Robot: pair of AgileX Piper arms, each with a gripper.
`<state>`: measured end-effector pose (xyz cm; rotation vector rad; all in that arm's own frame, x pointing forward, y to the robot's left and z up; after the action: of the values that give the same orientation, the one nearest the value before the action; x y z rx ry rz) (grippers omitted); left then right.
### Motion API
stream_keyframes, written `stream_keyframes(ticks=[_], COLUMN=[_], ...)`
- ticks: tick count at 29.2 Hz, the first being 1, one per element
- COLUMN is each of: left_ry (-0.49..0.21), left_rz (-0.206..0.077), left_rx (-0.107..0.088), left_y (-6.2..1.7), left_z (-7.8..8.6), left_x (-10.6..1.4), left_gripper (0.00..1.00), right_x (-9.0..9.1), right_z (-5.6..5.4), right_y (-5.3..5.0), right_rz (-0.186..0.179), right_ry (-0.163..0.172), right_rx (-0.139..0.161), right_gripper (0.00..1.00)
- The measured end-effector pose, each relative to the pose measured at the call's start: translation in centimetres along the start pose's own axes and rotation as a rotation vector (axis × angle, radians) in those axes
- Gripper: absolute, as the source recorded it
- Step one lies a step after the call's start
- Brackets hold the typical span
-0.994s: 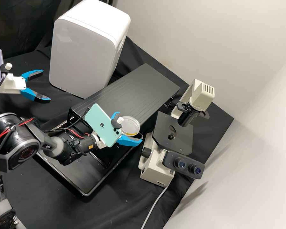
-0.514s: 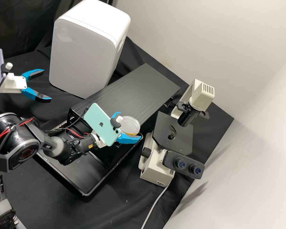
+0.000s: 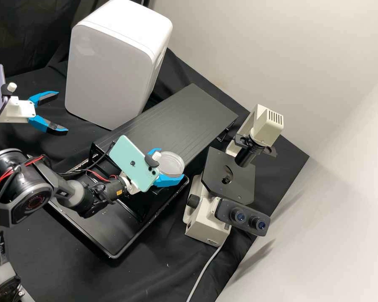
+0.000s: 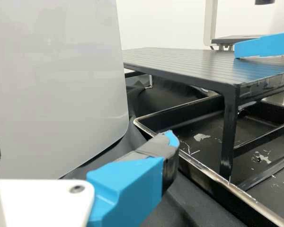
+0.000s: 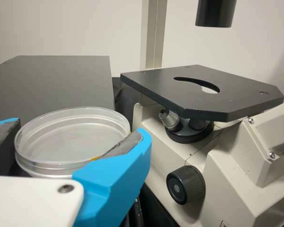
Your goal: Place the lid on the petri dish
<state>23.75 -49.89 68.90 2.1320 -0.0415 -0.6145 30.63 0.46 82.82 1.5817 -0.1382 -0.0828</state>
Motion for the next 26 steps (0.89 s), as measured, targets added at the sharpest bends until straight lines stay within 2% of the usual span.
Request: stream_keyframes(ticks=[12, 17, 26], left_ry=[0.0, 0.0, 0.0], left_rz=[0.0, 0.0, 0.0], left_rx=[0.0, 0.0, 0.0], left_y=[0.0, 0.0, 0.0], left_z=[0.0, 0.0, 0.0], left_x=[0.0, 0.0, 0.0], left_gripper=[1.0, 1.0, 1.0], right_x=[-1.6, -2.2, -3.3], right_z=[-0.3, -0.2, 0.1], right_y=[-0.7, -1.1, -1.2], right_rz=[-0.016, -0.027, -0.025], right_ry=[0.016, 0.018, 0.018], right_rx=[0.001, -0.001, -0.002], right_gripper=[0.0, 0.0, 0.0])
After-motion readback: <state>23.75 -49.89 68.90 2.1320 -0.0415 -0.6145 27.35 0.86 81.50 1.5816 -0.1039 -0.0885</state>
